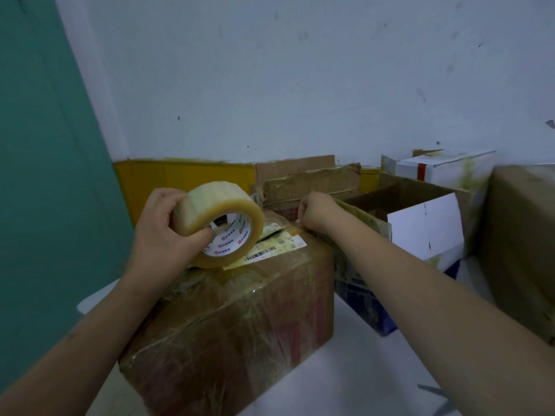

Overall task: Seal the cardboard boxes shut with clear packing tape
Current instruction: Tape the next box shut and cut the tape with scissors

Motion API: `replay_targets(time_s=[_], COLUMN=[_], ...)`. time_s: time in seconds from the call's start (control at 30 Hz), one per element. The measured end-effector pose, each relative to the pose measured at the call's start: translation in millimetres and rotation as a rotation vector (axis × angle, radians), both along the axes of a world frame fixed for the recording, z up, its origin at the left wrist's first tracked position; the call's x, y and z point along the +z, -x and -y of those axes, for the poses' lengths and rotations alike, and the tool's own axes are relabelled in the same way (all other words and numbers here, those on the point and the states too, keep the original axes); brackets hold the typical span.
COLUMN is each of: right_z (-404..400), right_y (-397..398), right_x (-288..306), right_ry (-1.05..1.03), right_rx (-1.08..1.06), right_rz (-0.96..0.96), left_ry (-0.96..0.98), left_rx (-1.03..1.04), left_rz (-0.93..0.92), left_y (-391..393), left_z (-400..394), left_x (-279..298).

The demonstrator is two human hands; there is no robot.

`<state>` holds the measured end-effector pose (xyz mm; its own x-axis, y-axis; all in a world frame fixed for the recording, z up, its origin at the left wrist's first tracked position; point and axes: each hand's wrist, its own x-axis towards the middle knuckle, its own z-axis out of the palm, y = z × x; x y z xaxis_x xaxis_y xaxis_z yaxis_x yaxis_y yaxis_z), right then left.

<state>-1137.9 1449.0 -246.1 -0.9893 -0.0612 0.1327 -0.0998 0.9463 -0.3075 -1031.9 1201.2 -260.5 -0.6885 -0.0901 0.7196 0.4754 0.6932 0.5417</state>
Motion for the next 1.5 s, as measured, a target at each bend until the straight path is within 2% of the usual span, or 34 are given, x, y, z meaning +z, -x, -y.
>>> replay_targets(time_s=[0.17, 0.3, 0.47, 0.6, 0.67, 0.73, 0.77, 0.83, 0.93, 1.0, 1.17, 1.27, 1.37, 1.5], right_z=[-6, -6, -3, 12, 28, 39, 41, 39, 38, 39, 40, 41, 43, 51], right_y=[4, 3, 9, 10, 8, 5, 6, 5, 4, 8, 11, 9, 11, 7], right_x=[-15, -15, -10, -2, -5, -13, -15, -12, -9, -10, -13, -15, -17, -14], right_ry=[0.208, 0.139, 0.049, 0.243, 0.196, 0.037, -0.031, -0.042, -0.041, -0.058, -0.053, -0.088, -0.072, -0.225], right_rx=[0.007, 0.049, -0.012, -0.049, 0.053, 0.131, 0.157, 0.158, 0.104, 0.098, 0.114, 0.114, 0.067, 0.057], right_rz=[0.06, 0.091, 0.003, -0.207, -0.059, 0.173, 0.209, 0.211, 0.194, 0.209, 0.177, 0.14, 0.099, 0.042], left_ry=[-0.049, -0.062, -0.11, -0.121, -0.111, -0.061, -0.032, 0.056, 0.382, 0.617, 1.166, 1.199, 1.071, 0.923], left_rx=[-0.037, -0.079, -0.118, -0.134, -0.131, -0.121, -0.116, -0.13, -0.133, -0.074, 0.135, 0.162, 0.104, 0.085], left_rz=[0.063, 0.094, 0.142, 0.159, 0.163, 0.181, 0.196, 0.217, 0.23, 0.331, 0.597, 0.621, 0.673, 0.627], left_y=[5, 2, 0, -1, 1, 1, 0, -4, -26, -49, -87, -92, -93, -97], left_z=[2, -1, 1, -2, -3, -8, -10, -3, 45, 84, 116, 121, 127, 127], left_x=[-2, -4, -4, -6, -4, -1, 3, 20, 59, 79, 67, 39, 13, -7])
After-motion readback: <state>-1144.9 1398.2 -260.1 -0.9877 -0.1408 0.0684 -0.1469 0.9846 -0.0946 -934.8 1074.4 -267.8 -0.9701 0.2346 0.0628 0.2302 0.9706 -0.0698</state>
